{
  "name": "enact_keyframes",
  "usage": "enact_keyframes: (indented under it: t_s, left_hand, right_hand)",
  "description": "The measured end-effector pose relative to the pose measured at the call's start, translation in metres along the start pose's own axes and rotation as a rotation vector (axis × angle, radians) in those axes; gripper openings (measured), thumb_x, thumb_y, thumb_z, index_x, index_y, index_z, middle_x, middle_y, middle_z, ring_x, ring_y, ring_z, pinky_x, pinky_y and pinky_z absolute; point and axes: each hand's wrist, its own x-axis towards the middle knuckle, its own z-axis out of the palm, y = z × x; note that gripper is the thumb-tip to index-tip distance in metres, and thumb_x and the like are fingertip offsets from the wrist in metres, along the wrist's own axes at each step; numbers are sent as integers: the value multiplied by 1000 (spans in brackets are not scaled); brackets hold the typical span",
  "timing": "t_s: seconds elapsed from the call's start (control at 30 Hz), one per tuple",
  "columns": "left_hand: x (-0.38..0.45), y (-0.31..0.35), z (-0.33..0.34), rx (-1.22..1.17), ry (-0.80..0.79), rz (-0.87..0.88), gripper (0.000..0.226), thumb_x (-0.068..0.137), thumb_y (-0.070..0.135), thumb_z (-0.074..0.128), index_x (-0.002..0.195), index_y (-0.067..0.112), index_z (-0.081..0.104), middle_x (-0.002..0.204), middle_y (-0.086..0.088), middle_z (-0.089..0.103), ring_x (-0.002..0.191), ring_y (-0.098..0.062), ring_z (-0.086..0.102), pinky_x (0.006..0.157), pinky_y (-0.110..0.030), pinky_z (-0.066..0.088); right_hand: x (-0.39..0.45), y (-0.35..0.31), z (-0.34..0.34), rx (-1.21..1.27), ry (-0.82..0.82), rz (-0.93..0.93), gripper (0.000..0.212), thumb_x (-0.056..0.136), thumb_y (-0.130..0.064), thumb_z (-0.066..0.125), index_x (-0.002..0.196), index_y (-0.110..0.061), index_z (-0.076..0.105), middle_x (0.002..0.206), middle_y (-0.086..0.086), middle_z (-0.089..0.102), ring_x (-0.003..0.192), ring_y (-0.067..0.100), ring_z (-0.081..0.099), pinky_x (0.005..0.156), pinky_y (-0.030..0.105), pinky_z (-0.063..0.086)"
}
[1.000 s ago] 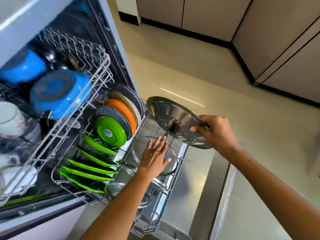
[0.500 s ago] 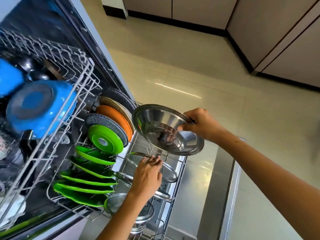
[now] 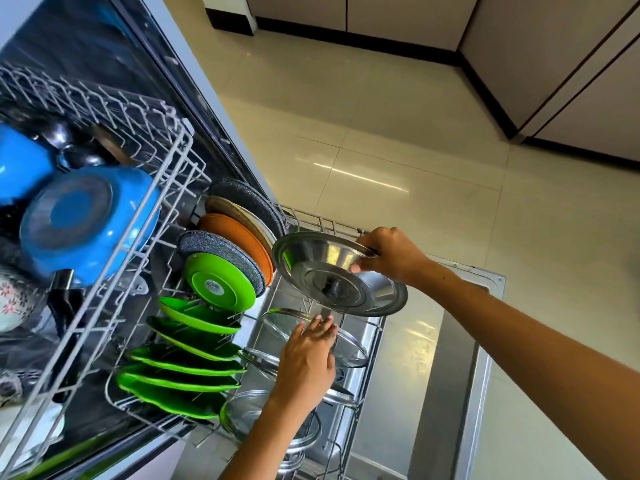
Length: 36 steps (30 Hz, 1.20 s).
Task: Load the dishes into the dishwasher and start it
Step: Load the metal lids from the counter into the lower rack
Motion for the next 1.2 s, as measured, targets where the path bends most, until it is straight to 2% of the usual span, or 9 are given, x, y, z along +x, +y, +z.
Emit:
enact_keyframes:
  t_s: [0.17, 0.3, 0.4, 0.5, 0.6, 0.67, 0.8, 0.97, 1.2]
  left_hand:
    - [-2, -3, 0, -36, 7, 9, 53, 97, 16, 36, 149, 21, 27, 156, 9, 17, 144, -6, 11, 116, -23, -7]
    - [-3, -2, 1, -49, 20, 17, 53, 97, 15, 37, 149, 20, 27, 156, 8, 17, 144, -7, 11, 114, -22, -9]
    - [-4, -2, 0, -58, 22, 21, 54, 97, 14, 38, 149, 19, 25, 157, 7, 17, 145, -7, 10, 113, -22, -11]
    - [-3, -3, 0, -50, 14, 25, 55, 98, 15, 37, 150, 19, 21, 157, 8, 14, 145, -6, 7, 114, -23, -11]
    - [-2, -3, -1, -51, 9, 22, 55, 98, 15, 37, 151, 19, 20, 158, 8, 12, 145, -7, 6, 113, -23, -12]
    - [-1, -2, -2, -42, 4, 19, 55, 98, 16, 36, 151, 19, 19, 158, 7, 11, 145, -7, 5, 115, -24, -11]
    - [1, -2, -2, -49, -2, 9, 56, 99, 16, 37, 151, 20, 17, 158, 7, 10, 145, -8, 3, 116, -26, -10]
    - [1, -3, 0, -37, 4, 25, 57, 99, 16, 38, 151, 19, 16, 158, 7, 8, 145, -8, 2, 113, -24, -13]
    - [9, -2, 0, -33, 56, 37, 50, 100, 18, 35, 149, 15, 27, 157, 2, 21, 145, -12, 13, 110, -23, -10]
  right_hand:
    - [5, 2, 11, -26, 0, -4, 20, 81, -21, 71, 95, -8, 66, 78, 0, 56, 75, 17, 53, 67, 25, 41]
    - [10, 6, 29, -59, -50, 41, 23, 81, -23, 71, 100, -13, 66, 90, 5, 65, 86, 19, 61, 82, 32, 51]
    - [13, 6, 41, -51, -64, 58, 21, 83, -22, 69, 102, -13, 66, 90, 2, 65, 85, 16, 60, 82, 28, 49]
    - [17, 10, 44, -15, -19, 99, 17, 84, -17, 68, 100, -13, 67, 94, 5, 67, 89, 19, 63, 83, 32, 51]
    - [21, 17, 47, -47, -8, 119, 15, 87, -16, 63, 101, -11, 65, 95, 8, 67, 89, 21, 62, 77, 27, 47]
    - [21, 21, 54, -84, 7, 137, 19, 89, -18, 61, 106, -12, 63, 98, 8, 66, 88, 21, 61, 74, 26, 44]
    - [21, 26, 73, -125, 10, 194, 24, 89, -22, 61, 113, -17, 60, 103, 8, 66, 88, 20, 62, 79, 31, 52]
    - [19, 25, 76, -137, 35, 257, 29, 92, -24, 56, 119, -14, 51, 102, 11, 64, 88, 24, 63, 78, 35, 54]
    - [-11, 19, 70, -33, 69, 178, 46, 92, -18, 57, 133, -14, 37, 122, 15, 58, 98, 26, 61, 80, 33, 49]
